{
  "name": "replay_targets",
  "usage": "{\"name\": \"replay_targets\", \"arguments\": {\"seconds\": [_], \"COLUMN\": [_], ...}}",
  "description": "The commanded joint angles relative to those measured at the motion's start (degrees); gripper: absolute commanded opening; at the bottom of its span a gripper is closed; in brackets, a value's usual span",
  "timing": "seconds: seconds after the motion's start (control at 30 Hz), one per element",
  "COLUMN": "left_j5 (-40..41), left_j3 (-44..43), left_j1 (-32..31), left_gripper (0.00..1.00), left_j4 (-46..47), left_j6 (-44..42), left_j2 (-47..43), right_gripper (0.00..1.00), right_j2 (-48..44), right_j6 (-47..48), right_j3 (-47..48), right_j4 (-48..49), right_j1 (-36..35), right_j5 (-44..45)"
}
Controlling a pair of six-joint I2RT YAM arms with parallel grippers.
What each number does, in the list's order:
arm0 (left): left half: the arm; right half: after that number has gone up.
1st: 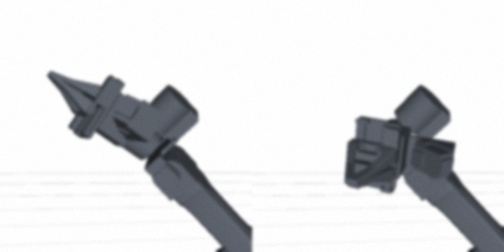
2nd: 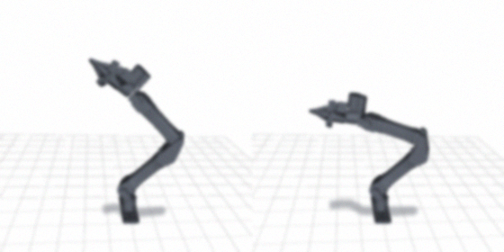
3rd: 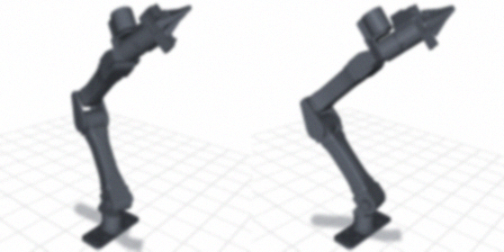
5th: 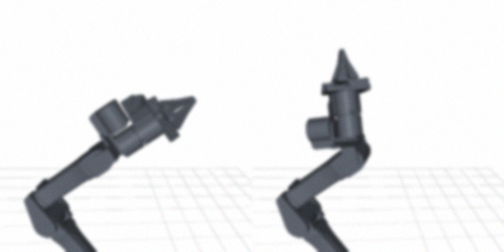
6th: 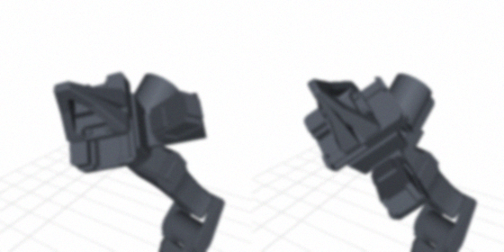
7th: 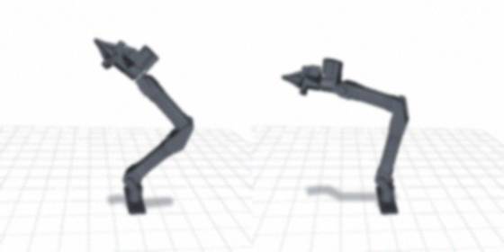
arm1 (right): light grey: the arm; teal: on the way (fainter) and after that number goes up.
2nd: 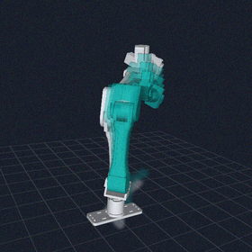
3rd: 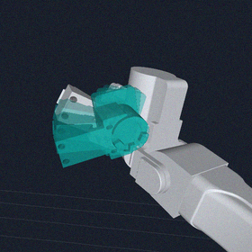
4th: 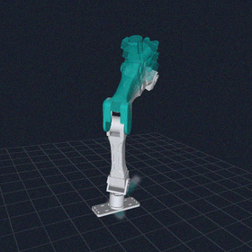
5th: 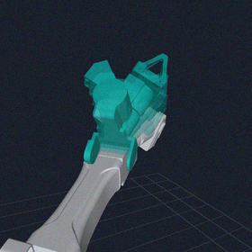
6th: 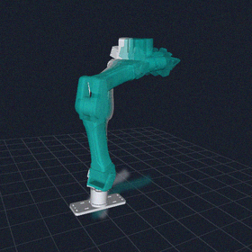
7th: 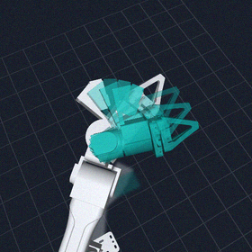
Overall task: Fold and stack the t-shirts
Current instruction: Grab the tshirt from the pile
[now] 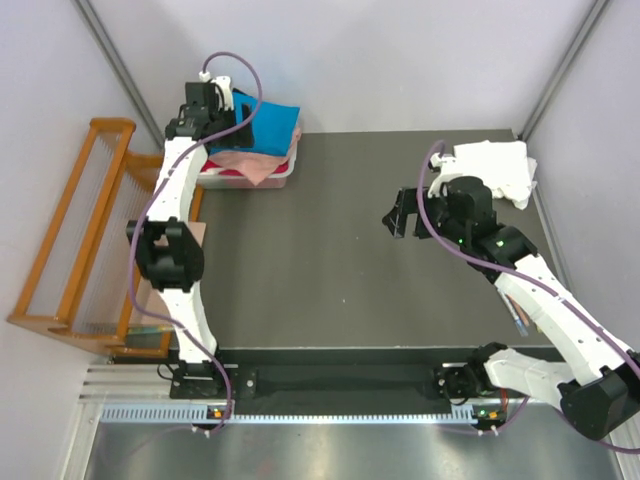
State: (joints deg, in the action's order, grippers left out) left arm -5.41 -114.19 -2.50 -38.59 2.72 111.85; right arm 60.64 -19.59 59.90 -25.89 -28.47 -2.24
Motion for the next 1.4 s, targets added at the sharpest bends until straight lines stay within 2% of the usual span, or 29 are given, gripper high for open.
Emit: {"name": "replay_targets", "arguments": {"seconds": [0.0,0.1,0.4,0.67,0.73,0.77,0.8,1.0,1.17,1.2,1.33,1.37], "left_j5": [2.8,4.9,10.0,9.4,6.7,5.9,5.7,1.4,1.6,2.0,4.9,4.9], "left_j3": [-16.2,-20.5,-18.7,-18.3,-18.3,-18.2,-18.1,-17.3,-15.7,-15.4,-13.9,-14.5], "left_j1": [0.8,0.8,5.3,6.6,6.6,6.3,6.2,5.2,5.2,5.2,6.1,7.5], "left_gripper": [0.94,0.97,0.96,0.95,0.85,0.63,0.58,0.51,0.45,0.45,0.79,0.85], "left_j4": [-1.7,-1.4,-0.3,0.3,-0.3,-0.4,-0.6,-1.1,-0.9,-0.7,1.1,1.3], "left_j6": [2.0,2.0,4.2,3.3,3.0,3.0,2.9,2.5,1.5,1.3,2.2,3.2], "left_j2": [9.1,12.8,17.3,19.0,19.0,18.9,18.8,16.5,14.8,14.7,14.1,14.7], "right_gripper": [1.00,1.00,1.00,1.00,1.00,1.00,1.00,1.00,1.00,1.00,1.00,1.00], "right_j2": [-1.3,-0.9,0.0,-0.4,-0.8,-1.0,-1.0,-0.9,-0.9,-1.1,-1.4,-1.6], "right_j6": [1.0,1.8,3.2,3.0,3.0,2.9,2.9,2.7,2.5,2.5,3.1,3.1], "right_j3": [-0.3,-0.4,-0.4,-2.4,-2.6,-2.7,-2.7,-2.9,-3.6,-3.7,-4.4,-4.6], "right_j4": [3.7,3.5,2.2,2.8,2.8,2.9,2.9,3.7,4.1,4.2,3.7,3.8], "right_j1": [-1.2,-1.1,-1.2,-1.2,-1.2,-1.2,-1.2,-1.2,-1.2,-1.2,-1.2,-1.2], "right_j5": [-0.1,0.1,0.2,-0.3,-0.4,-0.4,-0.5,-1.4,-1.8,-1.8,-1.6,-1.6]}}
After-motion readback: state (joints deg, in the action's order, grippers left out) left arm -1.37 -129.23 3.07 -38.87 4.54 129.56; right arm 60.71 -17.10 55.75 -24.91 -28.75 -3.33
